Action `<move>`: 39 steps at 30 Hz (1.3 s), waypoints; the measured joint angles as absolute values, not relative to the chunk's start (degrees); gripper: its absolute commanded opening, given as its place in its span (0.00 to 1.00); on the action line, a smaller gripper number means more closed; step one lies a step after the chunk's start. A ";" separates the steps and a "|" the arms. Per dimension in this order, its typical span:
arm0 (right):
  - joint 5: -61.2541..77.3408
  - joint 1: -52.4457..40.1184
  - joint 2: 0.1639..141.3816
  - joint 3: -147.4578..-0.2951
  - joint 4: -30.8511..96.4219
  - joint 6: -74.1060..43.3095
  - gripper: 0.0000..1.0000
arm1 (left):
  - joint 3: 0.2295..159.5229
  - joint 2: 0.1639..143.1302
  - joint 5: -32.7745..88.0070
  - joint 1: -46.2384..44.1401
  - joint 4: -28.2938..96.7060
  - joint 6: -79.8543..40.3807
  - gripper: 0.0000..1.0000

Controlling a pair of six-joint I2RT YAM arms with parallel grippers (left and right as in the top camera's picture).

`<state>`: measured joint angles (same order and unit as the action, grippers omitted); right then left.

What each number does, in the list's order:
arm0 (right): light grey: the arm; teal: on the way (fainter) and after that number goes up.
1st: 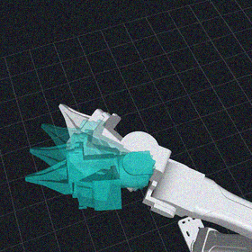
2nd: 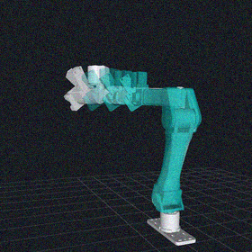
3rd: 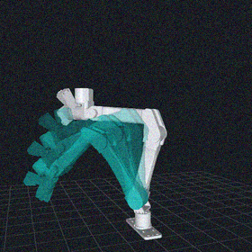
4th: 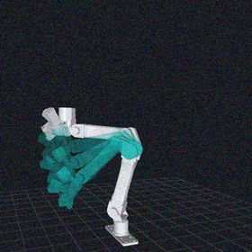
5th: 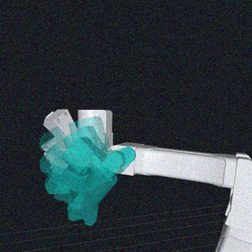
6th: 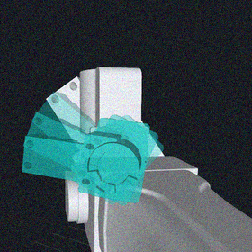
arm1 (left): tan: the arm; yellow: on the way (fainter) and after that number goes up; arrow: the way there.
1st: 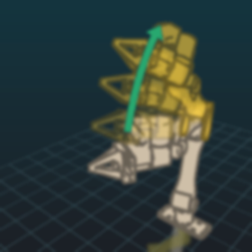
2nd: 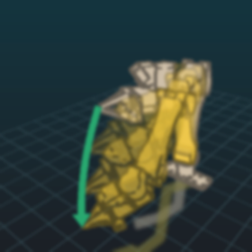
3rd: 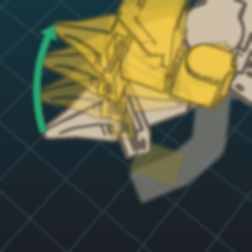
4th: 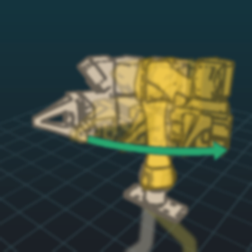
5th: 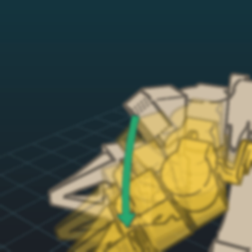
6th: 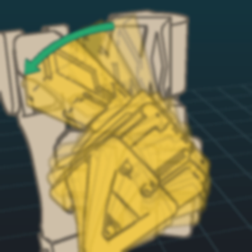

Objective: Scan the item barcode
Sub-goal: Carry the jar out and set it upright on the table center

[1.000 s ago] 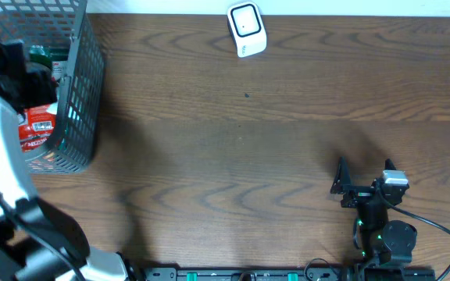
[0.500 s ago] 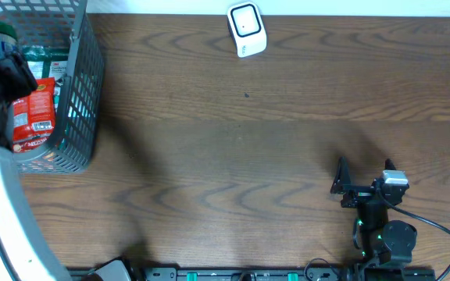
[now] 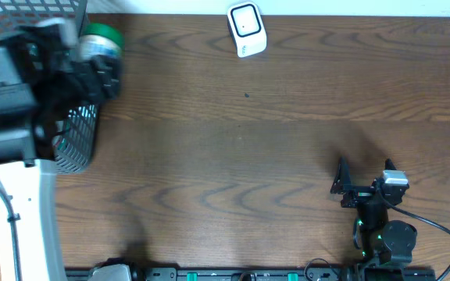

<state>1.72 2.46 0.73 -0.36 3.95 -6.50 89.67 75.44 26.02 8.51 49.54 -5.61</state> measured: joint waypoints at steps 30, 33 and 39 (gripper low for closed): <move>1.72 2.46 0.73 -0.36 3.95 -6.50 0.99 | 74.30 107.63 8.49 -35.77 20.32 -17.37 0.58; 1.69 2.46 0.73 -0.36 3.97 -6.50 0.99 | 74.30 109.12 6.39 -37.12 20.29 -18.22 0.57; 1.72 2.46 0.73 -0.36 3.95 -6.50 0.99 | 74.30 111.90 4.67 -40.62 20.84 -18.28 0.76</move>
<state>1.72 2.46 0.73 -0.36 3.95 -6.50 74.30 111.90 4.67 -40.62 20.84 -18.28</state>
